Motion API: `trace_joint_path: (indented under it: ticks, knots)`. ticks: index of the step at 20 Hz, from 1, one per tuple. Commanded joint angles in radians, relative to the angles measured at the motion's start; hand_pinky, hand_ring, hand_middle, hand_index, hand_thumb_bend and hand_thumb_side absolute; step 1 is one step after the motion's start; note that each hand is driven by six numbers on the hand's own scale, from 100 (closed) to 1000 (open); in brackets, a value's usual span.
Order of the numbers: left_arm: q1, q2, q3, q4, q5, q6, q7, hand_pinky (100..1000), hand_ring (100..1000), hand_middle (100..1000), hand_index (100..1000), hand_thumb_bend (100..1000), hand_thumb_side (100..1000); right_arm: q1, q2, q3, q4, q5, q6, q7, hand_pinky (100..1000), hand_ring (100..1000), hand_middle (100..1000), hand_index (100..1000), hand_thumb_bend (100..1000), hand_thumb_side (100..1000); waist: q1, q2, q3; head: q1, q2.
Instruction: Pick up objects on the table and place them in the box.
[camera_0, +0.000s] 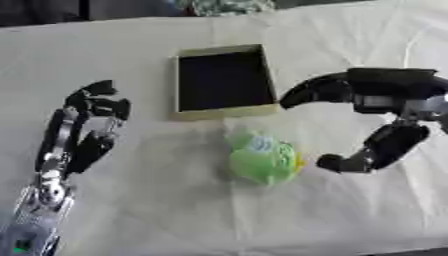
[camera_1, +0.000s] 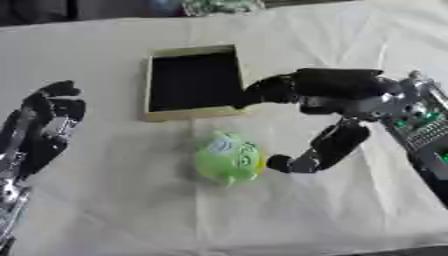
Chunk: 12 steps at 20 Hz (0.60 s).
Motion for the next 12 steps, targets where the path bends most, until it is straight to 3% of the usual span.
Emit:
trace_joint_path:
  ticks: [1, 12]
  knots:
    - [-0.006, 0.01, 0.001, -0.01, -0.001, -0.001, -0.003, 705, 712, 728, 858, 406, 726, -0.023, 0.008, -0.001, 0.029, 0.022, -0.009, 0.004, 862, 886, 901, 967, 304, 410, 0.0, -0.016, 0.002, -0.005, 0.005]
    - [-0.007, 0.01, -0.001, -0.008, 0.001, 0.0, -0.007, 705, 713, 728, 859, 402, 727, -0.047, 0.075, 0.027, 0.13, 0.086, -0.055, 0.009, 862, 886, 901, 967, 300, 414, 0.002, -0.016, 0.004, -0.013, 0.009]
